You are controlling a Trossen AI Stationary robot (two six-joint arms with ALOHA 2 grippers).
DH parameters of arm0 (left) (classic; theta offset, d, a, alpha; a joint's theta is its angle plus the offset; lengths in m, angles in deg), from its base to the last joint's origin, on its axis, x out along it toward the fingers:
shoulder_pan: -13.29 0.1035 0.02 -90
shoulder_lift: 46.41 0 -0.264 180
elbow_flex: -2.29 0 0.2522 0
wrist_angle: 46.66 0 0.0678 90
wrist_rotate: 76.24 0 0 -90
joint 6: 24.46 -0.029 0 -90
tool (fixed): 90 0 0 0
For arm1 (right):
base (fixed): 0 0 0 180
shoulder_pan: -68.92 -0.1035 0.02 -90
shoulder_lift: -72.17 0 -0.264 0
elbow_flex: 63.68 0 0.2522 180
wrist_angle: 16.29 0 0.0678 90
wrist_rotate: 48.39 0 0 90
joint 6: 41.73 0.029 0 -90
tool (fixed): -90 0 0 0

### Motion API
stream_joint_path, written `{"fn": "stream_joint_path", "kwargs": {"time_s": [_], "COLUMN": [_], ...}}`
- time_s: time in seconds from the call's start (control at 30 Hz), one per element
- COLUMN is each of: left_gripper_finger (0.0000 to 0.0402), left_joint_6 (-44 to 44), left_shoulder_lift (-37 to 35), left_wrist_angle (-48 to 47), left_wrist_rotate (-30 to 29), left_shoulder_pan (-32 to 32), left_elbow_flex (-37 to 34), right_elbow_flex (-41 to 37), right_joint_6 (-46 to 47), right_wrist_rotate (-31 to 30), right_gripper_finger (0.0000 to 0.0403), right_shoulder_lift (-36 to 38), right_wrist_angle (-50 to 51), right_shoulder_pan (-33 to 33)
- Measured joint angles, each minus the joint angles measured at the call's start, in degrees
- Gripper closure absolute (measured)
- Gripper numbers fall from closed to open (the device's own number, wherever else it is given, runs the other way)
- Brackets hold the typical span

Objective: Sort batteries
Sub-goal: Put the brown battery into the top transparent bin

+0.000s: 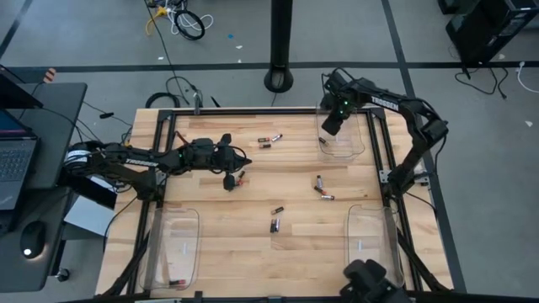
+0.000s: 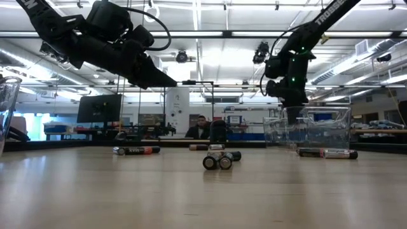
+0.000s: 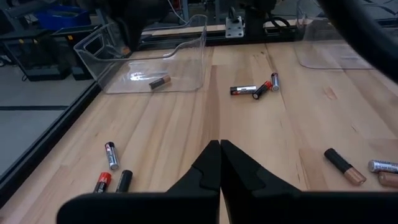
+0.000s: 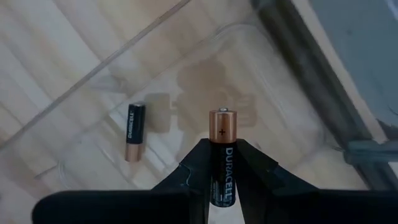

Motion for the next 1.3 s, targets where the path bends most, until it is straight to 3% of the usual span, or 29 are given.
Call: {"fn": "stream_joint_path", "kwargs": {"time_s": [0.43,1.07,1.13,1.3], "left_gripper_finger": [0.0392,0.0392,0.0392,0.0392], "left_joint_6": [0.0,0.0,0.0,0.2], "left_shoulder_lift": [0.0,0.0,0.0,0.0], "left_wrist_angle": [-0.1,-0.1,-0.1,-0.3], "left_wrist_rotate": [0.0,0.0,0.0,0.0], "left_shoulder_pan": [0.0,0.0,0.0,0.0], "left_elbow_flex": [0.0,0.0,0.0,0.0], "right_elbow_flex": [0.0,0.4,1.4,4.8], "right_joint_6": [-0.8,-9.2,-5.1,16.8], "right_wrist_rotate": [-2.2,-2.9,-2.9,-1.6], "right_gripper_finger": [0.0341,0.0339,0.0339,0.0337], "right_shoulder_lift": [-1.9,-0.6,-0.6,-0.5], "right_wrist_angle": [0.0,-0.2,0.0,4.3], "right_shoulder_pan": [0.7,-0.7,-1.2,-3.7]}}
